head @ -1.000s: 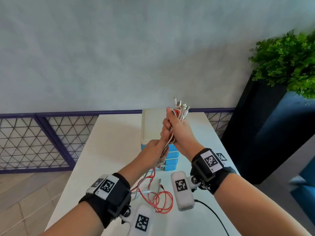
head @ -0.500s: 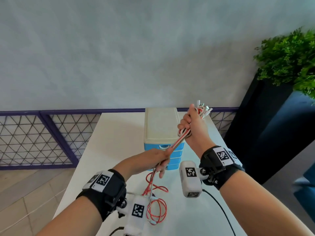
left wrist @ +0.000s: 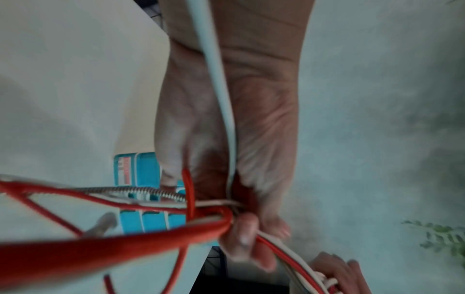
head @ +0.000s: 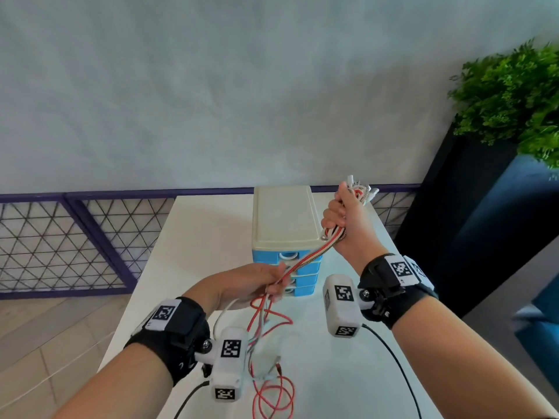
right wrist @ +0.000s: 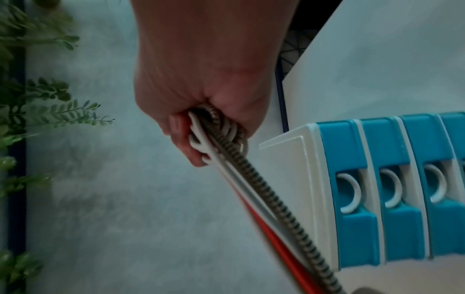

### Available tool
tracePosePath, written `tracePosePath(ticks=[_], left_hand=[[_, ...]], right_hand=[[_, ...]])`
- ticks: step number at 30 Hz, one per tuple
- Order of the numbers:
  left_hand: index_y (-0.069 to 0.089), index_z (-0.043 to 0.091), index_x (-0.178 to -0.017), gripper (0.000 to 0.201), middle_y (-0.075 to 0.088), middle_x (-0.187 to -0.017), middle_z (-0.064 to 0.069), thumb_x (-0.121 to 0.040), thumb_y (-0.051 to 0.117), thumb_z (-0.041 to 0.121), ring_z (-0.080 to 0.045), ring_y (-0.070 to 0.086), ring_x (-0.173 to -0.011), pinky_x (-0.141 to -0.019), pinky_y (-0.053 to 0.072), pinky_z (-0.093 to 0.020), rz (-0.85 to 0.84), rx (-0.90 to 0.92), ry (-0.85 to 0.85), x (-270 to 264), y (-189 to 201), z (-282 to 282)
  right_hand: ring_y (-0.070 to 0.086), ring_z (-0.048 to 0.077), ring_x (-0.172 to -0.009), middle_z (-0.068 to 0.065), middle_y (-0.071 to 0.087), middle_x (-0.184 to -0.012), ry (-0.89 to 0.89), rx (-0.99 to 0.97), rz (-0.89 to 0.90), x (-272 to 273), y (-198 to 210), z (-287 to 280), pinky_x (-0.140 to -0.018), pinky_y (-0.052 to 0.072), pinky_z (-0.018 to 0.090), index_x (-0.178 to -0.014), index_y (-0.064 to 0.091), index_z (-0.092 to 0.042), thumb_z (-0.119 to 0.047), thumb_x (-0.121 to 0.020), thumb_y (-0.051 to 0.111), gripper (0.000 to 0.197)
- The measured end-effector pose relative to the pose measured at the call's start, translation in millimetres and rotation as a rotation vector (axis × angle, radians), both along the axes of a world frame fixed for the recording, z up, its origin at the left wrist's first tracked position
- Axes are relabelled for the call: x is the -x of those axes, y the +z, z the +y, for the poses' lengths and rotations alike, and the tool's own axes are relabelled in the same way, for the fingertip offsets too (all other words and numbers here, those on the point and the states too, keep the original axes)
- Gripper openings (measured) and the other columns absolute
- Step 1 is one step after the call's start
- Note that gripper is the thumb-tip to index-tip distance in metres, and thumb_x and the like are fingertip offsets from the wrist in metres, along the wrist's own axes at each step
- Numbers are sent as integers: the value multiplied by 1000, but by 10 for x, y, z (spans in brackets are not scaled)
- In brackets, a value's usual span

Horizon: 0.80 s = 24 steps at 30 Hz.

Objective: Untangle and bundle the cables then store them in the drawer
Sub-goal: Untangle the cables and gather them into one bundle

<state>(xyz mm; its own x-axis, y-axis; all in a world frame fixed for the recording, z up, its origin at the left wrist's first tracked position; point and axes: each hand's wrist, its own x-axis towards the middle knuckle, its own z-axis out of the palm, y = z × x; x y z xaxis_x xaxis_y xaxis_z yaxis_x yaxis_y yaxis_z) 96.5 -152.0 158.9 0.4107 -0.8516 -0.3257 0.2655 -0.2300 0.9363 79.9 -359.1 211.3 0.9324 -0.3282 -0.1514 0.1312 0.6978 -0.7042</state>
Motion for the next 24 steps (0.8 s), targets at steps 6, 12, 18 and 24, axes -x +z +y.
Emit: tracePosePath(ticks=[6,12,18,24], left_hand=[[53,25,-71,33,54,-70,8,-100,40,31,-4,52,-69,-72,35,-21,-814,-387,95,-82,127,-135],[60,28,-85,19,51,-65,15,-96,47,36,-12,50,-91,-73,14,-32,-1351,-418,206,-85,273,-251],[44,33,-83,16,54,-90,11,-90,59,32,-7,32,-96,-89,16,-25,-1197,-220,323,-49,338,-268],[39,28,-90,26,59,-91,18,-85,65,32,-12,32,-103,-85,35,-21,-1076,-192,323,-11,371,-243]], right_hand=[[41,12,-36,-1,41,-49,124,543,200,26,-12,12,-41,43,23,-68,45,-16,-27,-96,57,32],[72,26,-74,14,73,-79,352,801,275,104,-114,84,-75,58,37,-83,64,-5,-27,-95,57,27],[66,36,-104,23,68,-108,713,631,273,203,-141,149,-93,52,48,-110,61,-3,-38,-97,50,39],[70,27,-96,15,72,-101,900,439,235,347,-108,182,-93,50,45,-108,63,-11,-49,-87,45,47]])
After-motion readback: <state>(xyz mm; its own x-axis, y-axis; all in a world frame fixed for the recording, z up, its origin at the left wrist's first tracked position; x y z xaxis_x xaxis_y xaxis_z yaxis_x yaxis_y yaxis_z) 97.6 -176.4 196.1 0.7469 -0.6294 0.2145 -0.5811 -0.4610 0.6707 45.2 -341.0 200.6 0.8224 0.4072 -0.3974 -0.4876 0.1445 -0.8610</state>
